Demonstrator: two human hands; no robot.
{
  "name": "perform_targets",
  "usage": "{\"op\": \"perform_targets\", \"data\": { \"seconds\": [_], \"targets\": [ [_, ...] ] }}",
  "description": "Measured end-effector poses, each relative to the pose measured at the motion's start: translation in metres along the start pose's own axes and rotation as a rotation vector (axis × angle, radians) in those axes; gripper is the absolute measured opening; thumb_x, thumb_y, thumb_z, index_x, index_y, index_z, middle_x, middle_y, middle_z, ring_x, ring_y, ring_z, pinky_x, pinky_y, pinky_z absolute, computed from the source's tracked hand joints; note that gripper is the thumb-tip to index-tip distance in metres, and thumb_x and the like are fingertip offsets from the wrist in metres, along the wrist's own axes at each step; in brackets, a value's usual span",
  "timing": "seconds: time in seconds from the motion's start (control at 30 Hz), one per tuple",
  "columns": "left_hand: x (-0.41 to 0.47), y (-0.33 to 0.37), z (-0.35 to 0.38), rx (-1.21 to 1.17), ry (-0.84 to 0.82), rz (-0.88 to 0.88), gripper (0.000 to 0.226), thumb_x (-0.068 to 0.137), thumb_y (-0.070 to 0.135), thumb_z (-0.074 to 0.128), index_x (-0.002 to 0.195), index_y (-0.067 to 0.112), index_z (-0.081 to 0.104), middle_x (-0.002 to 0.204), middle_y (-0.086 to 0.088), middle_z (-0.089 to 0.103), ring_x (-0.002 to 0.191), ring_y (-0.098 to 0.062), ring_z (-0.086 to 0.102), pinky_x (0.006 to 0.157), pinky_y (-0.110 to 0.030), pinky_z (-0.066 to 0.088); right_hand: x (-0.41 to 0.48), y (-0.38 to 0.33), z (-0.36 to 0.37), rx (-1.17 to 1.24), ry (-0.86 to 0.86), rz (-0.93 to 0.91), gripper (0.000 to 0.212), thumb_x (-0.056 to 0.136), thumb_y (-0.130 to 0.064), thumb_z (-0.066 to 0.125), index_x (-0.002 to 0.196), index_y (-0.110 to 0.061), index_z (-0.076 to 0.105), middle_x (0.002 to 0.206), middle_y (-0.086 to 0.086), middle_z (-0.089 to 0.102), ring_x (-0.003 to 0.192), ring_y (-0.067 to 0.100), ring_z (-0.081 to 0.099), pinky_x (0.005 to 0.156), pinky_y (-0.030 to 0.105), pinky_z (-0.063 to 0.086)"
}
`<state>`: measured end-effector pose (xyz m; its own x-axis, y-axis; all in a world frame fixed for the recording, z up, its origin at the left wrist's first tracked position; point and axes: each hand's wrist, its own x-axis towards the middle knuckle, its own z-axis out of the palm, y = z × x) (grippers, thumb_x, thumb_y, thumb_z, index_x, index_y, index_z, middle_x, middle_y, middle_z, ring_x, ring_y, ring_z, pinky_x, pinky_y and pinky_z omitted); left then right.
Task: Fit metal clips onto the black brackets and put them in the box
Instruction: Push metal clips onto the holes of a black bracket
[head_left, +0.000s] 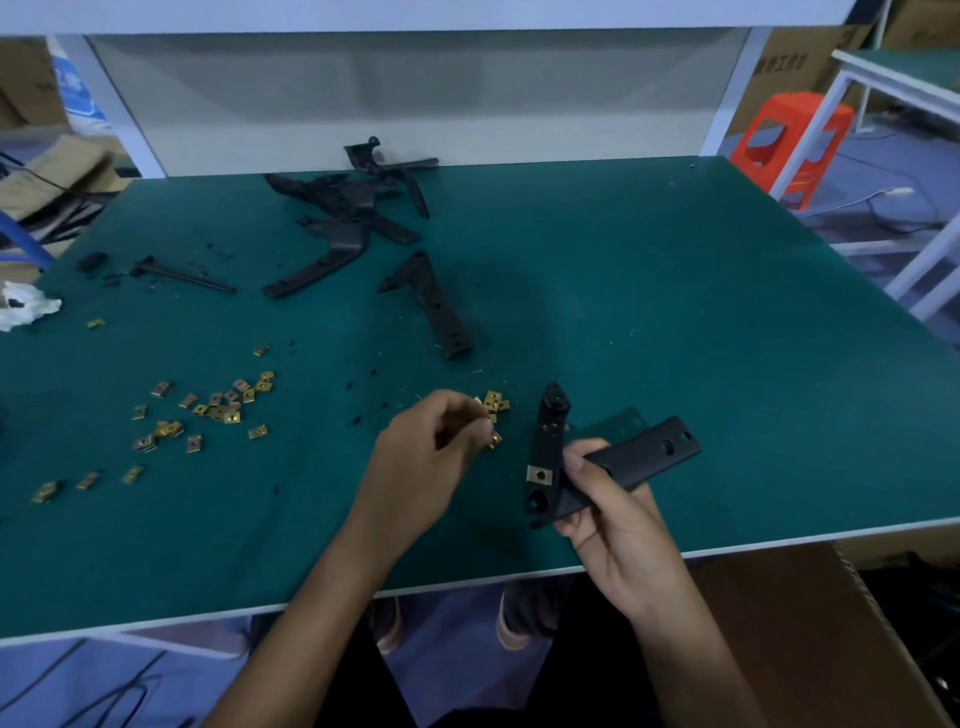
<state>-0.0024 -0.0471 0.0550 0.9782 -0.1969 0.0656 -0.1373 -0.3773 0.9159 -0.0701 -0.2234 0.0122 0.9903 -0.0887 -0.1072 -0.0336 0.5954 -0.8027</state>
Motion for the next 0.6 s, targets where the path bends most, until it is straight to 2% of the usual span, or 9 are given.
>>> {"op": "perform_targets", "data": {
  "seconds": [0.1, 0.17, 0.27, 0.37, 0.43, 0.53, 0.6],
  "targets": [
    [-0.016, 0.005, -0.016, -0.254, -0.014, -0.060, 0.021, 0.093, 0.009, 0.067, 0.100, 0.026, 0.077, 0.081, 0.013, 0.073, 0.070, 0.000, 0.060, 0.070, -0.014, 0.049, 0.000, 0.000, 0.001, -0.044, -0.033, -0.005, 0.027, 0.069, -0.037, 0.093, 0.079, -0.024, 0.071, 0.074, 0.005, 0.069, 0.055, 0.011, 0.062, 0.042, 0.020, 0.046],
    [-0.025, 0.006, -0.019, -0.361, -0.018, -0.104, 0.022, 0.094, 0.008, 0.066, 0.096, 0.026, 0.079, 0.084, 0.009, 0.073, 0.073, -0.003, 0.060, 0.070, -0.016, 0.051, 0.000, 0.000, 0.001, -0.065, -0.049, -0.003, 0.028, 0.071, -0.036, 0.092, 0.080, -0.021, 0.070, 0.073, 0.008, 0.069, 0.054, 0.012, 0.063, 0.042, 0.021, 0.047],
    [-0.028, 0.008, -0.018, -0.446, -0.039, -0.142, 0.021, 0.097, 0.008, 0.061, 0.092, 0.023, 0.075, 0.081, 0.007, 0.072, 0.076, -0.007, 0.062, 0.071, -0.019, 0.053, -0.001, -0.001, 0.002, -0.081, -0.057, 0.005, 0.032, 0.070, -0.035, 0.093, 0.081, -0.017, 0.069, 0.073, 0.011, 0.068, 0.055, 0.014, 0.063, 0.042, 0.022, 0.047],
    [-0.027, 0.013, -0.014, -0.406, -0.141, -0.126, 0.019, 0.099, 0.008, 0.059, 0.093, 0.022, 0.071, 0.073, 0.003, 0.067, 0.072, -0.009, 0.061, 0.069, -0.021, 0.053, -0.003, -0.002, 0.004, -0.096, -0.070, 0.019, 0.035, 0.067, -0.034, 0.095, 0.081, -0.015, 0.069, 0.072, 0.014, 0.067, 0.053, 0.017, 0.064, 0.041, 0.023, 0.048],
    [-0.027, 0.016, -0.012, -0.414, -0.179, -0.124, 0.019, 0.096, 0.007, 0.063, 0.093, 0.022, 0.074, 0.078, 0.001, 0.071, 0.074, -0.008, 0.063, 0.071, -0.019, 0.053, -0.004, -0.004, 0.006, -0.106, -0.074, 0.024, 0.036, 0.066, -0.034, 0.095, 0.080, -0.014, 0.069, 0.070, 0.013, 0.067, 0.051, 0.017, 0.063, 0.041, 0.023, 0.048],
    [-0.026, 0.020, -0.009, -0.576, -0.172, -0.184, 0.012, 0.088, 0.015, 0.070, 0.094, 0.022, 0.078, 0.094, -0.006, 0.077, 0.086, -0.014, 0.070, 0.079, -0.022, 0.056, -0.005, -0.005, 0.007, -0.107, -0.071, 0.025, 0.036, 0.066, -0.033, 0.095, 0.080, -0.013, 0.068, 0.070, 0.014, 0.066, 0.052, 0.018, 0.063, 0.041, 0.024, 0.048],
    [-0.027, 0.022, -0.007, -0.698, -0.148, -0.229, 0.016, 0.078, 0.019, 0.073, 0.093, 0.019, 0.078, 0.094, -0.011, 0.077, 0.084, -0.018, 0.071, 0.075, -0.024, 0.057, -0.005, -0.005, 0.008, -0.116, -0.064, 0.031, 0.032, 0.067, -0.030, 0.094, 0.080, -0.014, 0.069, 0.071, 0.014, 0.066, 0.052, 0.018, 0.063, 0.041, 0.024, 0.049]
  ]
}}
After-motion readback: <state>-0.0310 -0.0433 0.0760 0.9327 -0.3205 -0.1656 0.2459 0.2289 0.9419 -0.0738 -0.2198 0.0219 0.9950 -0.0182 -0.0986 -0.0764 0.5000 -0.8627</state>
